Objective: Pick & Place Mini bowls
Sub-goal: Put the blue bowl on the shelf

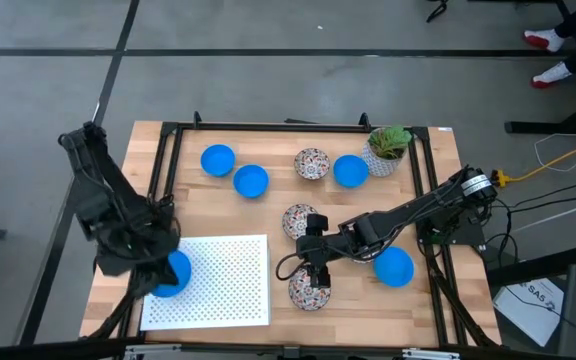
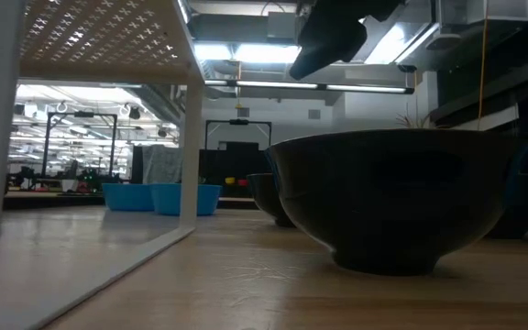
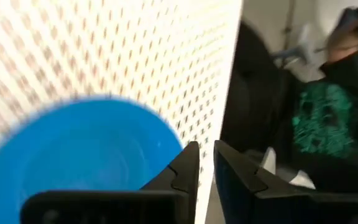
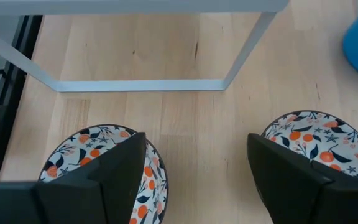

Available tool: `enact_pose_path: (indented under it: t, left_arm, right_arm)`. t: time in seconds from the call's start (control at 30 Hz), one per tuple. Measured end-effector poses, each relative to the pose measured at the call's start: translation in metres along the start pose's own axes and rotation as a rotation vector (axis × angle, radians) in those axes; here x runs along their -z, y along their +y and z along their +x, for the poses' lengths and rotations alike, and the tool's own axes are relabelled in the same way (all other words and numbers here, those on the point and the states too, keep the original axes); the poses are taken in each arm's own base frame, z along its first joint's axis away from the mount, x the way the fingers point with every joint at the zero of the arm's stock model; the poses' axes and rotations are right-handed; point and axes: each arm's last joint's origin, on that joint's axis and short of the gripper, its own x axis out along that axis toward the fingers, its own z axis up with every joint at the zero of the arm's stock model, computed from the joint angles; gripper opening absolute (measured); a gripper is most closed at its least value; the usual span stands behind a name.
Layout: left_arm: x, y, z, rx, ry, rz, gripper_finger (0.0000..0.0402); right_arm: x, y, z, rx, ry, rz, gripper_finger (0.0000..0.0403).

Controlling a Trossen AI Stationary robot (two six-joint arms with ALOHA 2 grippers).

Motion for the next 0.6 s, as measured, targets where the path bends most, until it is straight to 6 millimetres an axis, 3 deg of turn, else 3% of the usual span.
enact_pose_path:
  t: [0.2,0.4,0.6]
  left_arm:
    - [-0.011,0.010,-0.031,0.056,-0.222,0.181,0.0021]
    - [-0.022,0.023,-0.056,-0.071,-0.527,0.466,0.0011]
    - [-0.026,0.033,-0.053,-0.268,-0.754,0.646,0.0003]
  right_arm:
    - [0.000,0.000,0.000,-0.013,0.004,0.001,0.0277]
    - [0.001,0.001,0.000,-0.050,0.017,0.018,0.0277]
    - [0.003,0.001,0.000,-0.040,0.044,0.002,0.0277]
